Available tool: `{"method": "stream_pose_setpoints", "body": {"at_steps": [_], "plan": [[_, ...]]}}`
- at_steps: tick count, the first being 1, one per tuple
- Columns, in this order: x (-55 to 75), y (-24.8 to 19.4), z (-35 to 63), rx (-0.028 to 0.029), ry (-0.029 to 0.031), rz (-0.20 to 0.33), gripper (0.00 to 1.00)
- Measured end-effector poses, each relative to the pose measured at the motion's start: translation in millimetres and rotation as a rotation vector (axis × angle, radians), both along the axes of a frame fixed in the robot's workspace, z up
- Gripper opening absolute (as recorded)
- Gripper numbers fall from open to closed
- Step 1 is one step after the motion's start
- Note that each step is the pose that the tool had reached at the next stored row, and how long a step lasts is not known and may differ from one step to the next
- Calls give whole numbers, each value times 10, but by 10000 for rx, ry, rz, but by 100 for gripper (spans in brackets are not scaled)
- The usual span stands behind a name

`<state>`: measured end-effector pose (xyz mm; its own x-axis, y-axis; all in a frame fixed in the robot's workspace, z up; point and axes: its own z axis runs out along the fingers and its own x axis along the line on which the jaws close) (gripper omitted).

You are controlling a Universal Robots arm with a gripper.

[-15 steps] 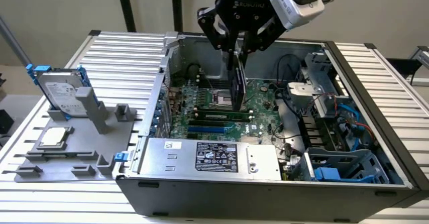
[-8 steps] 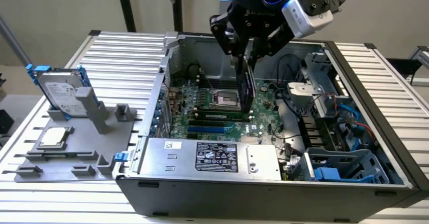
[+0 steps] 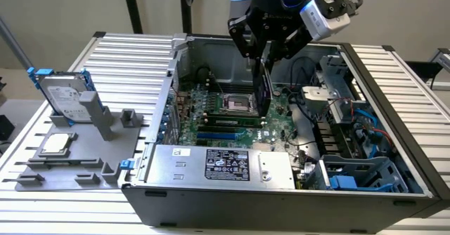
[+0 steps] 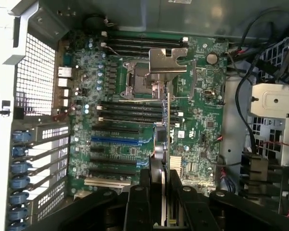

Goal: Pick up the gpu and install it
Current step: 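Pick up the gpu and move the gpu toward the slot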

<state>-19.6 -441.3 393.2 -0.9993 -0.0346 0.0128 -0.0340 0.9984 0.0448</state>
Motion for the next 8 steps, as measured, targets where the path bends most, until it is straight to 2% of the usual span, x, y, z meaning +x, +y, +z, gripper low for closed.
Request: {"method": "stream_pose_setpoints", "body": {"at_steps": [6, 8], "plan": [[5, 0, -73, -12, 4, -799, 27], [12, 0, -74, -24, 22, -906, 27]]}}
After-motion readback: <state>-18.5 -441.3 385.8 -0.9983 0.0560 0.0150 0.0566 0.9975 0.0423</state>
